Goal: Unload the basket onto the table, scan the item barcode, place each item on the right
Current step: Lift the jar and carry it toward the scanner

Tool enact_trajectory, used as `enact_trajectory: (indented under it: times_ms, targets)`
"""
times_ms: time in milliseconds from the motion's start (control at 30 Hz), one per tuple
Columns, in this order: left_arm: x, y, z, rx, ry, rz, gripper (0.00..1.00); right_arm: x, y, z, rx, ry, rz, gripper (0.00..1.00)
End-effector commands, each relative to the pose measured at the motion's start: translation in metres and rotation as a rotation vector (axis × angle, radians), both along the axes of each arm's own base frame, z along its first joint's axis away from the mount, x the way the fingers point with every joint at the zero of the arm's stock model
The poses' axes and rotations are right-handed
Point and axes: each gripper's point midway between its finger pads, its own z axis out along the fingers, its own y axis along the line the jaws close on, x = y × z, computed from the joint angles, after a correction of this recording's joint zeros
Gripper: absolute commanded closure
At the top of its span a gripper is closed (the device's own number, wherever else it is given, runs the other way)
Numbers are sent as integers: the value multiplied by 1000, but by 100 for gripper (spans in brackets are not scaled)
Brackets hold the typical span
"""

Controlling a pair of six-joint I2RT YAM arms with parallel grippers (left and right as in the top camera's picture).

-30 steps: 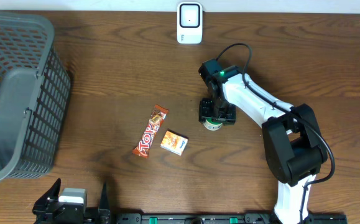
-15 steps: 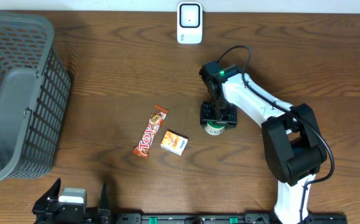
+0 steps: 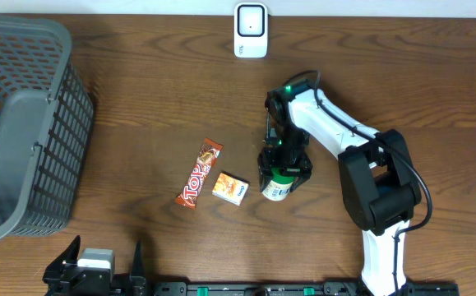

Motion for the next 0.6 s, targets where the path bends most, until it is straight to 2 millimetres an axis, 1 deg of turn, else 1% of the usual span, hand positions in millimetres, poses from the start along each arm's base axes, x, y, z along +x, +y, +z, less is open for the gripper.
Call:
enact_trajectory:
  times_ms: [0, 200, 400, 433, 533, 567]
  targets:
    - [-1, 1, 2, 6, -8, 5, 4, 1, 18, 24, 154, 2, 43, 46]
    - [-1, 1, 2, 6, -8, 5, 4, -7, 14, 34, 146, 44, 55, 46]
    - [-1, 1, 2, 6, -8, 5, 4, -7, 14, 33, 151, 40, 63, 46]
    - [-1, 1, 2, 6, -8, 5, 4, -4, 16, 32, 157, 25, 64, 46]
    - [-1, 1, 2, 6, -8, 5, 4, 19, 27, 21, 209, -89, 72, 46]
    - [-1, 1, 2, 6, -8, 5, 4, 30, 31, 16, 216, -138, 70, 46]
